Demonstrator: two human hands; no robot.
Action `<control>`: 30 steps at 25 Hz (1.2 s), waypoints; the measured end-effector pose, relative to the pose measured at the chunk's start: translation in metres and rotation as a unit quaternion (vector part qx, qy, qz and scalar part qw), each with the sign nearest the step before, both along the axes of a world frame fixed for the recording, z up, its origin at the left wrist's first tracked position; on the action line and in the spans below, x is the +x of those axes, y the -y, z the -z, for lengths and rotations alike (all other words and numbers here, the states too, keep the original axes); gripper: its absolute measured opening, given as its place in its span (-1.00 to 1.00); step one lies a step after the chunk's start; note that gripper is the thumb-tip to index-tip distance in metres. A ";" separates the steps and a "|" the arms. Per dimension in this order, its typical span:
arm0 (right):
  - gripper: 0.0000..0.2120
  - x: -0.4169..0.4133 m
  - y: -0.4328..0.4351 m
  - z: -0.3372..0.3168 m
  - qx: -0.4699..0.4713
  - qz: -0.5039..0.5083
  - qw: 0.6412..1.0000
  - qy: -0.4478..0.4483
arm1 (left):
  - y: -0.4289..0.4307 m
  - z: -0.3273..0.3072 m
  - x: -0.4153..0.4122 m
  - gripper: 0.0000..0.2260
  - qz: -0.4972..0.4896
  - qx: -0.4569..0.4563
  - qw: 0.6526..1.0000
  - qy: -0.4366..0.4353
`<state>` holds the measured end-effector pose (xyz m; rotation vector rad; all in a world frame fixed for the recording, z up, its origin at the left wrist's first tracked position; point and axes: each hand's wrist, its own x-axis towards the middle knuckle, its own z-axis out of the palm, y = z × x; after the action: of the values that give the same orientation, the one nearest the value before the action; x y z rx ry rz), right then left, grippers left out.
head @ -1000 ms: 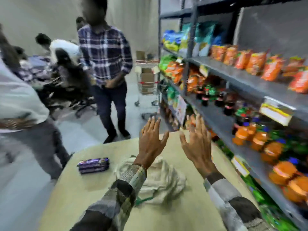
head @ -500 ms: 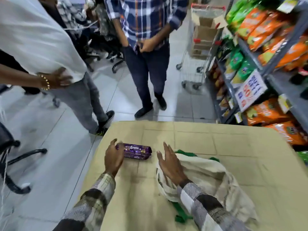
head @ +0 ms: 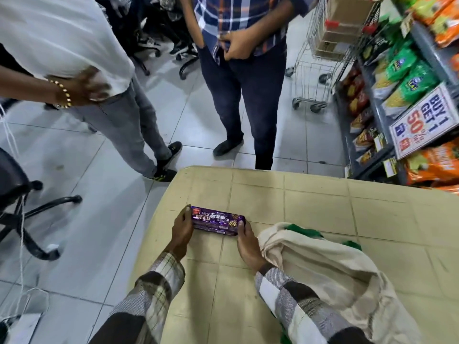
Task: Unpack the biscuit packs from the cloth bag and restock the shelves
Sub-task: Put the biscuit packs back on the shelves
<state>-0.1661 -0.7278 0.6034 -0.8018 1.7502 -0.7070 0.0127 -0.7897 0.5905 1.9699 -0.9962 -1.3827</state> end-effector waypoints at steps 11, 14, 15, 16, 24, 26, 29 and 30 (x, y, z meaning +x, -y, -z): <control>-0.52 -0.034 -0.005 -0.011 -0.070 0.168 0.979 0.088 | 0.013 -0.045 -0.050 -0.51 0.024 -0.029 0.998 -0.053; -0.56 -0.080 -0.017 -0.016 -0.130 0.219 0.963 0.082 | 0.013 -0.087 -0.101 -0.70 0.068 -0.060 0.992 -0.090; -0.56 -0.094 -0.028 -0.032 -0.145 0.233 0.959 0.070 | 0.008 -0.100 -0.118 -0.72 0.087 -0.081 0.987 -0.106; -0.55 -0.106 -0.044 -0.061 -0.164 0.248 0.953 0.055 | 0.000 -0.111 -0.134 -0.73 0.107 -0.097 0.981 -0.126; -0.69 -0.207 -0.220 -0.189 -0.288 0.369 0.880 -0.079 | -0.127 -0.207 -0.269 -0.52 0.250 -0.177 0.926 -0.219; -0.70 -0.226 -0.289 -0.216 -0.305 0.415 0.852 -0.096 | -0.181 -0.232 -0.305 -0.42 0.310 -0.178 0.905 -0.231; -0.70 -0.247 -0.390 -0.250 -0.330 0.469 0.808 -0.135 | -0.263 -0.265 -0.356 -0.63 0.386 -0.182 0.867 -0.259; -0.70 -0.252 -0.420 -0.258 -0.337 0.484 0.794 -0.147 | -0.290 -0.273 -0.372 -0.70 0.403 -0.183 0.854 -0.272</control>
<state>-0.4182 -0.3080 0.8611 -0.3972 2.1886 -2.0780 -0.3589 -0.5000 0.8640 0.7777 -1.7133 -1.8344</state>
